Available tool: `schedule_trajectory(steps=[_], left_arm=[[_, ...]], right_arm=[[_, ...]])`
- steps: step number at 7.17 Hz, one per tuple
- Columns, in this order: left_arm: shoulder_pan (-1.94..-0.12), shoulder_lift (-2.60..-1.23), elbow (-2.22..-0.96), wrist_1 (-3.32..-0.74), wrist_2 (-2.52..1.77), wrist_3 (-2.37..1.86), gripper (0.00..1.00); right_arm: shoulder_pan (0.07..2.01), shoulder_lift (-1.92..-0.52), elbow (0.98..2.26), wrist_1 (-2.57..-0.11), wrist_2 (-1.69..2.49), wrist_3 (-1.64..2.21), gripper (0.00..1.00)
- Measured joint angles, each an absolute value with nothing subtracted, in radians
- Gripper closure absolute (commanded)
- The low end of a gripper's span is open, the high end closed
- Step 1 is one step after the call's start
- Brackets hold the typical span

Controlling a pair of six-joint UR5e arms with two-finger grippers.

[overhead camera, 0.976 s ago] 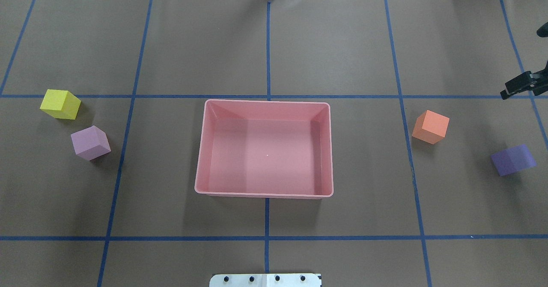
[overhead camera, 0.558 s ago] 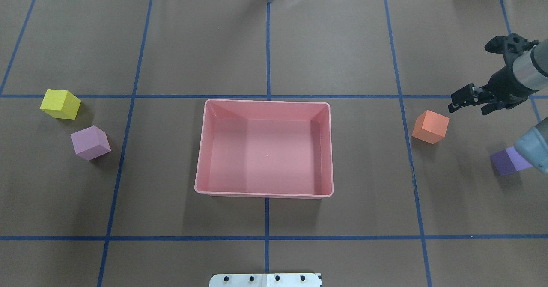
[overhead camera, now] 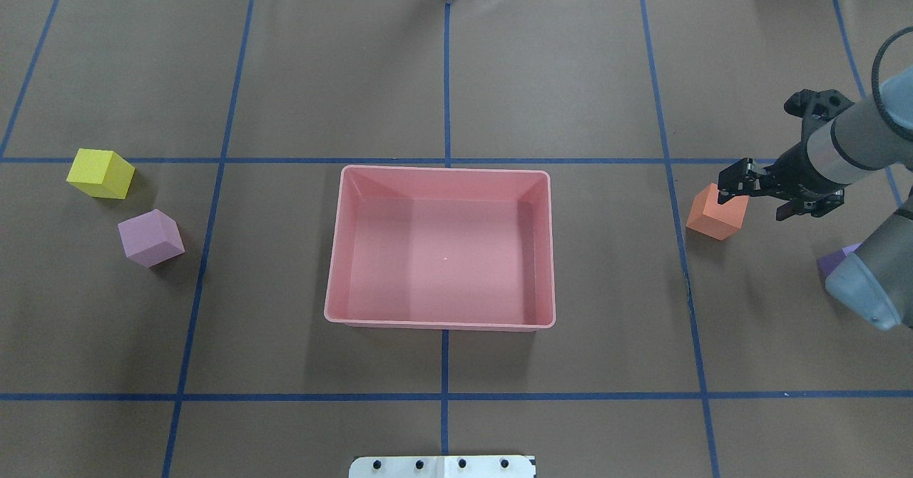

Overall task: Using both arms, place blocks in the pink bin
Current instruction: 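Reach the right gripper down to the orange cube and grasp it, then drop the orange cube into the bin while the left gripper reaches the lilac cube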

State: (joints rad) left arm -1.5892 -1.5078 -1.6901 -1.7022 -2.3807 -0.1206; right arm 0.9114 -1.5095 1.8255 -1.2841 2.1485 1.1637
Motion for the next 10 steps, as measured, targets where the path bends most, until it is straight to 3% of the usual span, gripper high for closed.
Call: schedule_trajectory(steps=[5, 6, 7, 8, 10], left_arm=[[-1.589, -1.509, -1.696, -1.709, -2.380, -0.129, 0.00], [-1.589, -1.512, -1.696, -1.708, -2.380, -0.135, 0.00], [-1.589, -1.515, -1.698, -1.708, -2.379, -0.138, 0.00], [-1.581, -1.517, -1.699, -1.709, -2.380, -0.149, 0.01], [-1.459, -1.530, -1.702, -1.793, -2.377, -0.304, 0.00]], right_arm=[[0.849, -1.469, 1.767, -1.285, 2.096, 1.206, 0.01], [0.845, -1.467, 1.753, -1.285, 2.082, 1.204, 0.05], [0.839, -1.463, 1.738, -1.285, 2.074, 1.203, 0.44], [0.832, -1.455, 1.726, -1.285, 2.071, 1.203, 0.99], [0.830, -1.437, 1.725, -1.286, 2.072, 1.207, 1.00]])
